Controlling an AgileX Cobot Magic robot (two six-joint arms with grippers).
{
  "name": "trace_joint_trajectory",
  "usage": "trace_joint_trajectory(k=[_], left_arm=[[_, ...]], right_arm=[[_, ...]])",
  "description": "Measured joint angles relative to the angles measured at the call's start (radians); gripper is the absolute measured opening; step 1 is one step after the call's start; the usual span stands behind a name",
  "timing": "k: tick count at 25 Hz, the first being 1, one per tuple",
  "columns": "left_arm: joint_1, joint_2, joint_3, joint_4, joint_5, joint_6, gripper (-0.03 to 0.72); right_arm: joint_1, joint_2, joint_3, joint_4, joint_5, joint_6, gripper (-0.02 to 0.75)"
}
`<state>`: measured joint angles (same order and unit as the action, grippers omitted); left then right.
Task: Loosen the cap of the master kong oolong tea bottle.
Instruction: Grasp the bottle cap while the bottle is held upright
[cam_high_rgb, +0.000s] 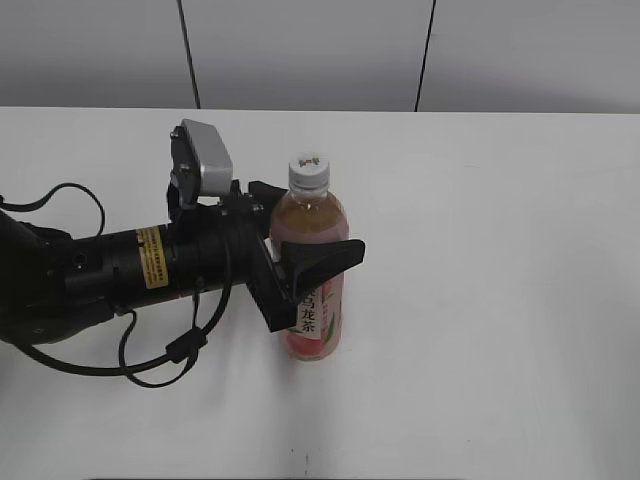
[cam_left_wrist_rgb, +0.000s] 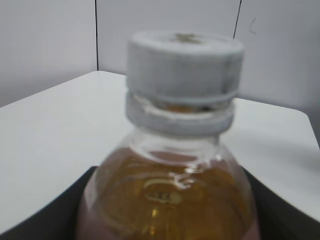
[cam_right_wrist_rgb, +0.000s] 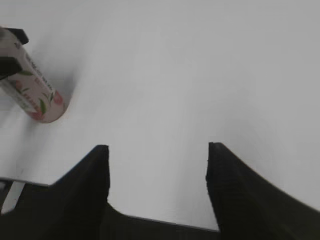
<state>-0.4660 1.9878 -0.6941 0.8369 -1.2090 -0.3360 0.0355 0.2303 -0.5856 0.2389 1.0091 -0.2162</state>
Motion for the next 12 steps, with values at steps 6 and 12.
trace_joint_trajectory(k=[6,12], left_arm=[[0.0,0.0,0.0,-0.001,0.0,0.0,0.457],[0.0,0.0,0.0,-0.001,0.0,0.0,0.457]], right_arm=[[0.0,0.354,-0.145,0.153,-0.003,-0.201,0.449],[0.003,0.662,-0.342,0.184,-0.006,-0.304,0.448]])
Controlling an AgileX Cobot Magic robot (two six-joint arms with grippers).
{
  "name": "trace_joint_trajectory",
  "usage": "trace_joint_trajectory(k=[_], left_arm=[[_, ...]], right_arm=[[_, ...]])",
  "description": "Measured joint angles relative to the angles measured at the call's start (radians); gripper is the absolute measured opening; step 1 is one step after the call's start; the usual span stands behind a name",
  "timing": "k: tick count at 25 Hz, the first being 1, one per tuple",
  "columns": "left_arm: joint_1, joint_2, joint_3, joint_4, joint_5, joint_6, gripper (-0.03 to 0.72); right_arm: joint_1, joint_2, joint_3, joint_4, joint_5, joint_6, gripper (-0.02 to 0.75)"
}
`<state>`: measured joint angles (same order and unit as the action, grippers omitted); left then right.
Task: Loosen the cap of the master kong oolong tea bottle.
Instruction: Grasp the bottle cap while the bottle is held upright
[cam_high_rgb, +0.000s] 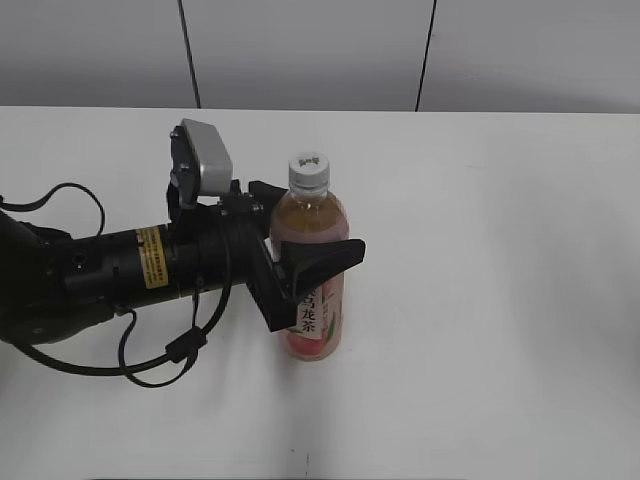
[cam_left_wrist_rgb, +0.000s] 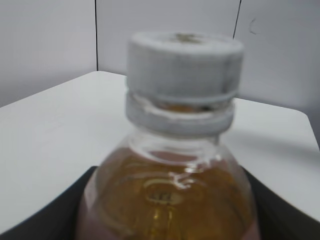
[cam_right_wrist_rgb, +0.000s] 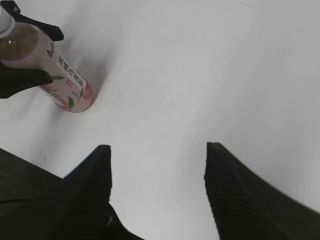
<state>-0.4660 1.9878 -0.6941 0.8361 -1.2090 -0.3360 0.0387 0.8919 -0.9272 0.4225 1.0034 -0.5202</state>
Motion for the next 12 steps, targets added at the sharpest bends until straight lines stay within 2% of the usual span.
trace_joint_trajectory(k=[7,12], left_arm=[[0.0,0.0,0.0,-0.001,-0.001,-0.002,0.457],[0.0,0.0,0.0,-0.001,-0.002,-0.002,0.457]], right_arm=[[0.055,0.244,-0.23,-0.003,0.06,-0.038,0.448],[0.182,0.398,-0.377,-0.074,0.127,-0.027,0.448]])
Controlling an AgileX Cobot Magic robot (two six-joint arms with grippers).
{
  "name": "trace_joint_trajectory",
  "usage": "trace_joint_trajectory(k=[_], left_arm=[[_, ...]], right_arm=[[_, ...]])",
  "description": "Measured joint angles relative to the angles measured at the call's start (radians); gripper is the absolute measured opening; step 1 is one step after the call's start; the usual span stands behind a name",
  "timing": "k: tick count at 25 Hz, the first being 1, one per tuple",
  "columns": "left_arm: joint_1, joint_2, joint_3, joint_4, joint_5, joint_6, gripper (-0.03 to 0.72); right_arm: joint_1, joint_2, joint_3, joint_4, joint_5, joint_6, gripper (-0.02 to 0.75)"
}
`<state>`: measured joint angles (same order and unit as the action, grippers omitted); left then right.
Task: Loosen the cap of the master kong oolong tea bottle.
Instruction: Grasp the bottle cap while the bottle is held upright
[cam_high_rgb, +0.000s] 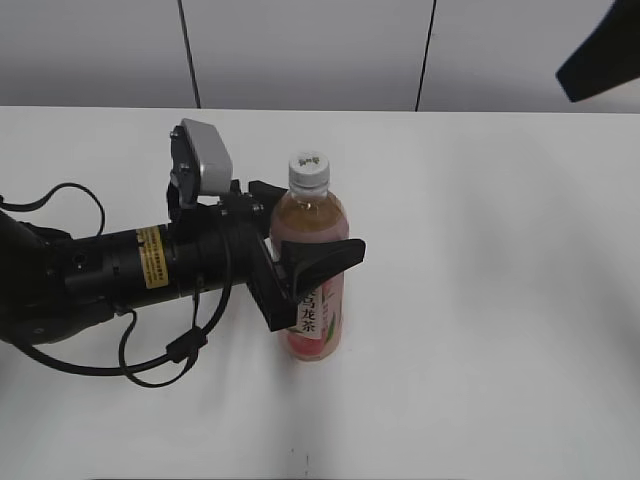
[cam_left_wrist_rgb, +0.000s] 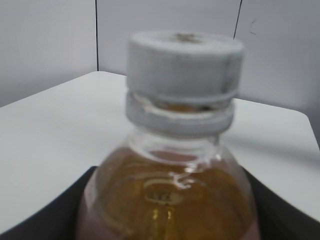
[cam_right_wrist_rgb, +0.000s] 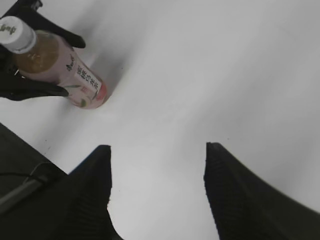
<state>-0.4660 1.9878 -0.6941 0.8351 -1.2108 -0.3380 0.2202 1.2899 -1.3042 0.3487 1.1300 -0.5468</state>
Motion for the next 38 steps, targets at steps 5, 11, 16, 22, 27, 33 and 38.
trace_joint_trajectory(k=[5,11,16,22,27,33,38], left_arm=[[0.0,0.0,0.0,0.0,0.0,0.0,0.457],[0.0,0.0,0.0,0.0,0.0,0.0,0.457],[0.0,0.0,0.0,0.0,0.0,-0.001,0.457],[0.0,0.0,0.0,-0.001,0.0,-0.001,0.457],[0.0,0.0,0.0,-0.001,0.0,-0.001,0.457],[0.0,0.0,0.0,-0.002,0.0,-0.001,0.457],[0.0,0.0,0.0,-0.002,0.0,-0.001,0.457]], right_arm=[[0.148,0.147,-0.154,-0.122,0.061,0.141,0.448],[0.274,0.321,-0.347,-0.187,0.082,0.381,0.448],[0.361,0.41,-0.449,-0.188,0.084,0.526,0.448],[0.427,0.473,-0.46,-0.162,0.087,0.639,0.447],[0.477,0.516,-0.46,-0.161,0.088,0.68,0.433],[0.519,0.554,-0.46,-0.169,0.089,0.714,0.43],[0.519,0.579,-0.46,-0.178,0.09,0.726,0.43]])
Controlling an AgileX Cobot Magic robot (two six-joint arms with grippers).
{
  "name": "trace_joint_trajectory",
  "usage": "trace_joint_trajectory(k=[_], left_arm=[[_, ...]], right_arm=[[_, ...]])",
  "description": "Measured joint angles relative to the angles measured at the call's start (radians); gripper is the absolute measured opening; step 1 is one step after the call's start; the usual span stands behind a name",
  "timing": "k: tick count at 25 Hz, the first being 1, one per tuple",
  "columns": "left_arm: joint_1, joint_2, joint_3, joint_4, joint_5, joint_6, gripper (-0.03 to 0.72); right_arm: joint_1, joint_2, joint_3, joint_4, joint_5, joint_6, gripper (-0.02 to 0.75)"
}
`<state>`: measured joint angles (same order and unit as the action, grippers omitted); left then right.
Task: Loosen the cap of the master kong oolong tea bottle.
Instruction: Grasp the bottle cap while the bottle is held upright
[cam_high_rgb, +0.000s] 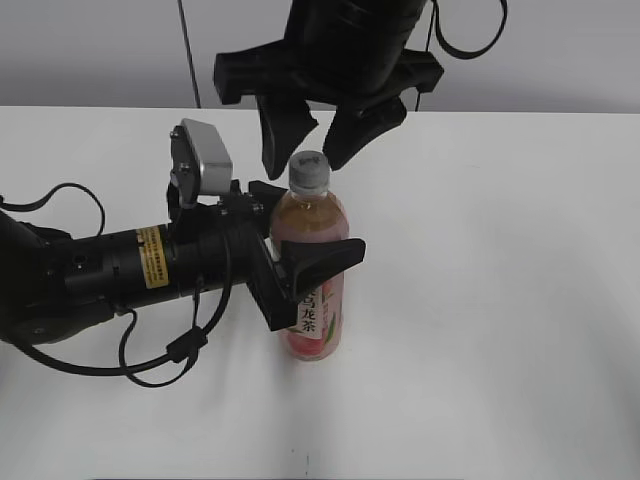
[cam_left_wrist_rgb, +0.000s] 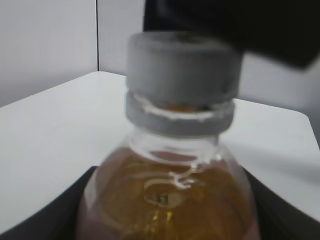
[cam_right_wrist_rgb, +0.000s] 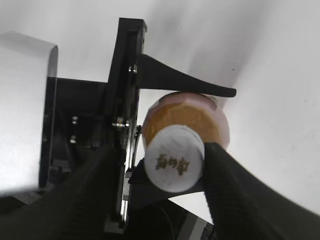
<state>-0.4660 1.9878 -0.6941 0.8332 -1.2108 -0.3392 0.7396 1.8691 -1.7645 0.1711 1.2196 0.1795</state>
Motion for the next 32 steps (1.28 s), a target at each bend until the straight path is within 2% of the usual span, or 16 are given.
trace_joint_trajectory(k=[7,19,22,27,32], left_arm=[[0.0,0.0,0.0,0.0,0.0,0.0,0.457],[0.0,0.0,0.0,0.0,0.0,0.0,0.457],[0.0,0.0,0.0,0.0,0.0,0.0,0.457],[0.0,0.0,0.0,0.001,0.0,0.0,0.457],[0.0,0.0,0.0,0.004,0.0,0.0,0.457]], right_arm=[[0.001,0.008,0.0,-0.038,0.0,0.009,0.426],[0.001,0.017,0.0,-0.041,0.001,0.004,0.277],[0.001,0.017,0.0,-0.036,0.002,-0.023,0.277],[0.001,0.017,0.0,-0.029,0.003,-0.127,0.277],[0.0,0.017,0.0,-0.023,0.003,-0.362,0.275]])
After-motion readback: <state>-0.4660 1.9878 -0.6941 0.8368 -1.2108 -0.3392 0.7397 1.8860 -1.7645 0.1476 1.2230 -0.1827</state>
